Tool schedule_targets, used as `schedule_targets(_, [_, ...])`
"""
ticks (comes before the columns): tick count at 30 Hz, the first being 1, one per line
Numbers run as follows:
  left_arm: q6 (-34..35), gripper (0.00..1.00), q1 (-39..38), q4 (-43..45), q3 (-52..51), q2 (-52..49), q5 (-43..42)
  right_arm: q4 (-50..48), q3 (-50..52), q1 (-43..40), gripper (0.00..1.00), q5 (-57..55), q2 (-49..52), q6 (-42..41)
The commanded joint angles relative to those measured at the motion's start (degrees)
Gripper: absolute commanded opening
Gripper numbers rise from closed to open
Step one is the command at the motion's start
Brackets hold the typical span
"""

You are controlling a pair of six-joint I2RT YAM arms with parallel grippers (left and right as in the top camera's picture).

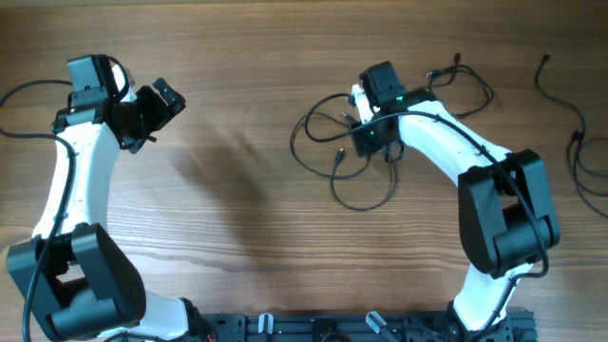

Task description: Untangle cables

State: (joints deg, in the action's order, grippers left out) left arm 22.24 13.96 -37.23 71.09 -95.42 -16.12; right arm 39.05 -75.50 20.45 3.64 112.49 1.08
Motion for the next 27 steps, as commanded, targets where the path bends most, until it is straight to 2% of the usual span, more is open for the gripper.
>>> schedule_targets(1, [0.55,1.0,0.2,0.11,-0.26,-0.37,0.39,0.07,-2.29,0.07,0.49,0.52,0.0,3.61])
schedule_targets(4, [0.55,1.0,0.2,0.11,-0.26,-0.37,0.39,-1.55,-3.19,0.33,0.49,1.79,0.04,3.45])
schedule_targets(8, [0.55,1.0,0.2,0.11,-0.26,-0.37,0.39,-0.59,-4.02,0.2,0.49,-3.39,0.28,3.54])
schedule_targets(18, [0.55,1.0,0.2,0.11,-0.26,-0.37,0.39,4.52,-3.54,0.22,0.5,-4.15,10.82,3.28])
schedule_targets(19, [0.52,1.0,0.2,0.11,-0.26,-0.37,0.39,5.6,-3.45,0.2,0.47,-4.81,10.88,3.26])
schedule_targets(20, [0.55,1.0,0.2,0.11,-0.26,-0.37,0.39,6.32,-3.17,0.15,0.4,-5.92,10.91,3.28])
schedule_targets(21, [0.55,1.0,0.2,0.11,-0.26,-0.37,0.39,7.39,-3.1,0.15,0.27,-7.65,10.91,3.28])
schedule_targets(22, [0.55,1.0,0.2,0.11,-0.26,-0.37,0.39,8.85,-3.1,0.15,0.22,-9.92,10.91,3.23])
schedule_targets(24, [0.55,1.0,0.2,0.11,-0.26,-0.37,0.39,10.78,-2.97,0.13,0.2,-13.07,10.91,3.26])
schedule_targets(27, [0.55,1.0,0.2,0.11,-0.26,-0.37,0.39,12.9,-2.97,0.13,0.04,-15.06,10.91,3.37])
